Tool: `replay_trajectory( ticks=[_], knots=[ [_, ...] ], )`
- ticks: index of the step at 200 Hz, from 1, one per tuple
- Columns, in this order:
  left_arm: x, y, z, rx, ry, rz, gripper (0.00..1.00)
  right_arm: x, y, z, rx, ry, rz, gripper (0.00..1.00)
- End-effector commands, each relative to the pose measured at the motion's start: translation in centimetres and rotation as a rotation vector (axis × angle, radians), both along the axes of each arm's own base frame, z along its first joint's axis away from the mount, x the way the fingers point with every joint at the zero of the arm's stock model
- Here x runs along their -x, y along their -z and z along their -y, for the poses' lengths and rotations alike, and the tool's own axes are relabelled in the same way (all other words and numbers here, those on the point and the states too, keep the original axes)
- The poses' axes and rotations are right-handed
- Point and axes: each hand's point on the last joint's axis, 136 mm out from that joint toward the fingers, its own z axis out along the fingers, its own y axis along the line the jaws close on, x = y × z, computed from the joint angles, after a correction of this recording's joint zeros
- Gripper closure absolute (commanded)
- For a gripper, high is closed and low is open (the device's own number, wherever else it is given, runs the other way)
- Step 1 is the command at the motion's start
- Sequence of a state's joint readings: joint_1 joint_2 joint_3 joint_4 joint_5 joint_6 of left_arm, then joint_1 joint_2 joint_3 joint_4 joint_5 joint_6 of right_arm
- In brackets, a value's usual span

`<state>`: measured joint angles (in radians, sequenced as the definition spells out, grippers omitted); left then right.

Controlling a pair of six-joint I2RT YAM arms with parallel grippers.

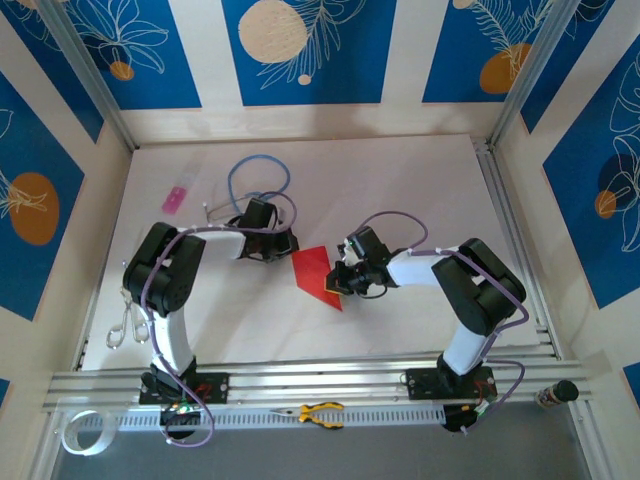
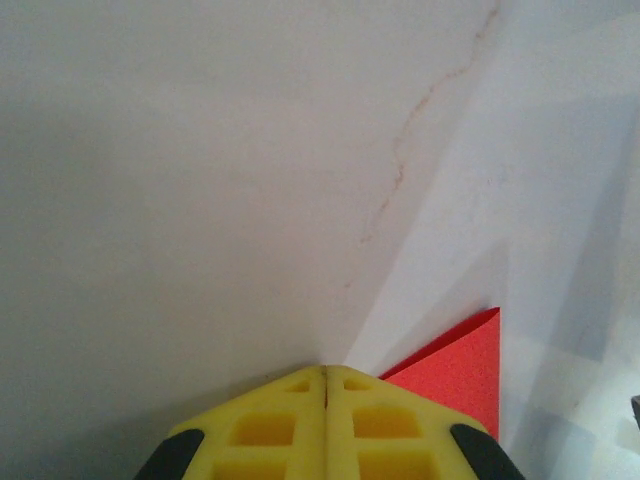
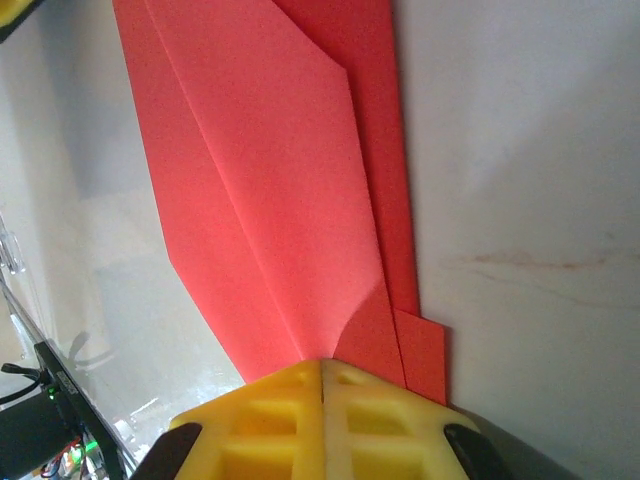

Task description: Fold a paper plane with a square sheet of paper (pick it up from the middle)

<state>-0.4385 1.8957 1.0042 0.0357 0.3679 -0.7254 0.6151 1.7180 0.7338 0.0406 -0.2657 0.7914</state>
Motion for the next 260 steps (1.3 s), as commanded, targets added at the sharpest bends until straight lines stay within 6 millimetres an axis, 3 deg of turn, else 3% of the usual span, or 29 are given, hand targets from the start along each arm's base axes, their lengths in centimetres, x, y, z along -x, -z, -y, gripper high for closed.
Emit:
replay_trajectory(
  ticks=[1, 50, 79, 120, 185, 234, 260],
  knots=[
    [-1.2, -1.8, -1.9, -0.075, -0.043, 0.054, 0.93, 3.9, 4.4, 3.2, 0.185, -0.015, -0.160, 1.00],
    [0.1, -5.2, -0.3, -0.020, 0.005, 0.130, 0.91, 3.7, 4.2, 3.2, 0.190, -0.019, -0.159, 1.00],
    [1.6, -6.0, 2.2, 0.057, 0.081, 0.154, 0.91, 3.6, 4.1, 3.2, 0.192, -0.020, -0.157, 1.00],
    [3.2, -2.9, 4.1, 0.091, 0.153, 0.070, 0.91, 3.1, 3.3, 2.7, 0.173, -0.019, -0.142, 1.00],
    [4.7, 2.2, 2.0, -0.023, 0.114, -0.048, 0.93, 1.0, 0.1, 0.8, 0.076, -0.016, -0.072, 1.00],
    [5.8, 3.6, 1.2, -0.060, 0.116, -0.079, 0.93, -0.9, -4.2, -2.6, -0.093, -0.038, 0.014, 1.00],
    [5.7, 3.6, 1.1, -0.069, 0.118, -0.082, 0.93, -1.7, -3.4, -3.8, -0.071, -0.057, -0.007, 1.00]
  ],
)
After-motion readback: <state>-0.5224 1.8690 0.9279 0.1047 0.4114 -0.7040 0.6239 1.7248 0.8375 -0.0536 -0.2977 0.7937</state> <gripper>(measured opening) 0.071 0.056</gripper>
